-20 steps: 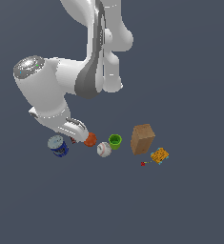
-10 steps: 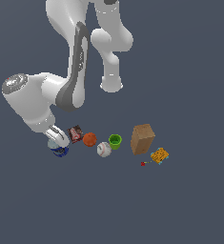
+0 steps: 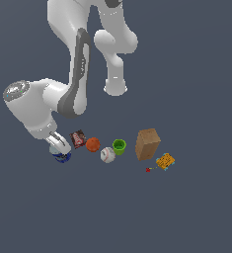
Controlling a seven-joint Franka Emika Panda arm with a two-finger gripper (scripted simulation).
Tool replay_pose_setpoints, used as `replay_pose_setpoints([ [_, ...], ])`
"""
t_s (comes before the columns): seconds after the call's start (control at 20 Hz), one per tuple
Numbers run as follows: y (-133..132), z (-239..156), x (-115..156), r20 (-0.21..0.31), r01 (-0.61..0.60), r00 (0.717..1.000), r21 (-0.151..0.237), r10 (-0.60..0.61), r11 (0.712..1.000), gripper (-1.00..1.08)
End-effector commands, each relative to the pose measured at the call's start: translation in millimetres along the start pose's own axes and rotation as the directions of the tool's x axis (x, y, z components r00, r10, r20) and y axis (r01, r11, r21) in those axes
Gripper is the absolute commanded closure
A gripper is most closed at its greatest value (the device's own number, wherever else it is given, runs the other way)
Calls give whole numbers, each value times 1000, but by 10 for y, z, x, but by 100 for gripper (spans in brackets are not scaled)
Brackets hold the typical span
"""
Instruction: Pick up a designated object from a clutter of objects.
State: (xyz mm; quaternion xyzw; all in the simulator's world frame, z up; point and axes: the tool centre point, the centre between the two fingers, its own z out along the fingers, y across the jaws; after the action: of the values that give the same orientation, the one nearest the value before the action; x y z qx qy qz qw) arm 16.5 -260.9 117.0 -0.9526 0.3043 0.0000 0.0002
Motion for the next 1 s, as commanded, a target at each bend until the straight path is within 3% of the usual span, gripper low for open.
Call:
replay_pose_setpoints([
  [0.0,3,108,-6,1,-1,1000,0,1,1000,-92],
  [0.5,13,429,4,0,-3,1000,-1,3,1000,-92],
  [0.55,13,429,4,0,-3,1000,-1,3,1000,108],
  [0.95,13,429,4,0,-3,1000,-1,3,1000,108],
])
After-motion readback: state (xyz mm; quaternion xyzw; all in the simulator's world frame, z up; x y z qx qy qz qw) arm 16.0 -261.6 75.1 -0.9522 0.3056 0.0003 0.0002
